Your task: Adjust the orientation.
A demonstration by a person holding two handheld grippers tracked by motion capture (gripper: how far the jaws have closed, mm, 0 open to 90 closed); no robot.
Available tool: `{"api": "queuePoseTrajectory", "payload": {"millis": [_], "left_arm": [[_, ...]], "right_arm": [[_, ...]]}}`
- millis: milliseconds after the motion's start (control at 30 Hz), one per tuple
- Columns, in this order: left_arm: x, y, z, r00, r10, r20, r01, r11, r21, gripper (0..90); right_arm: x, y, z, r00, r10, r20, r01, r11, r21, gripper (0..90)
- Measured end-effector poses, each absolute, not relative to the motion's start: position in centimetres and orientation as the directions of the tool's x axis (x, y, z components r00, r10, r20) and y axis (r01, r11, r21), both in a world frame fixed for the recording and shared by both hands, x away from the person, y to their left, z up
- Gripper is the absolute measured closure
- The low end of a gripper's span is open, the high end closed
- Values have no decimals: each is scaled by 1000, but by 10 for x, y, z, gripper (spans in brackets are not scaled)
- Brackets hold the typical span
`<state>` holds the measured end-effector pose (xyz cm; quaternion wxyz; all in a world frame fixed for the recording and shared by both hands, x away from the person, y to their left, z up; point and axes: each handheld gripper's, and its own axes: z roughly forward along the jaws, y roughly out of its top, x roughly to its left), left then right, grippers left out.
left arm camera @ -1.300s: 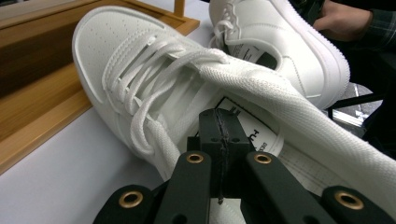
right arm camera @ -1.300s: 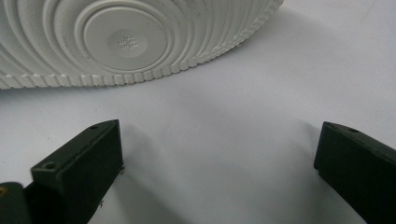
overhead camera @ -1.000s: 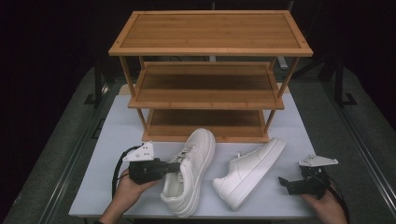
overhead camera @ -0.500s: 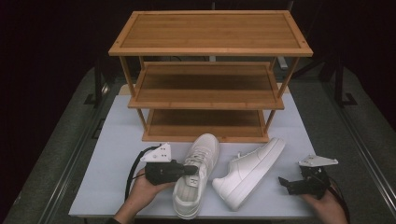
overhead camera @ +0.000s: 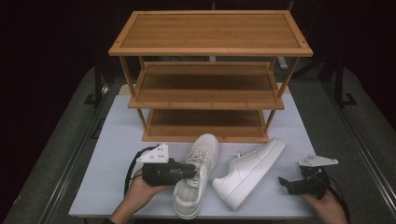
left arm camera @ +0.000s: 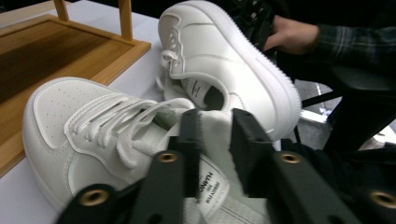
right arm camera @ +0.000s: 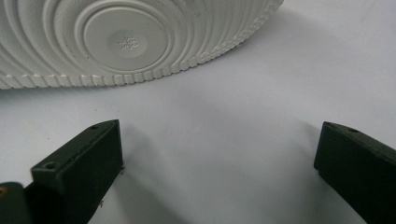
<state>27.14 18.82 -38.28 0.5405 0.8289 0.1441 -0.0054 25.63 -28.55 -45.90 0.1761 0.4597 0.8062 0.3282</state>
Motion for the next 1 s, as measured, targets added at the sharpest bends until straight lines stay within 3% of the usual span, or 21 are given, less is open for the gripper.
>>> {"api": "queuePoseTrajectory", "payload": {"millis": [100,300,867,1000], "left_arm": [[267,189,-381,963,223,-149,226,-377,898,556],[259,191,-376,963,239,-124,210,-380,901,453],[271,200,-397,923,361,-132,284,-410,867,377],[272,197,-402,918,378,-123,291,-429,855,405]], "right_arm": [[256,-285,-459,-516,857,18,626,362,691,6],[256,-286,-459,-515,857,18,626,362,691,6],[256,-286,-459,-516,857,19,626,361,691,6],[256,-286,-459,-515,857,19,626,361,691,7]]}}
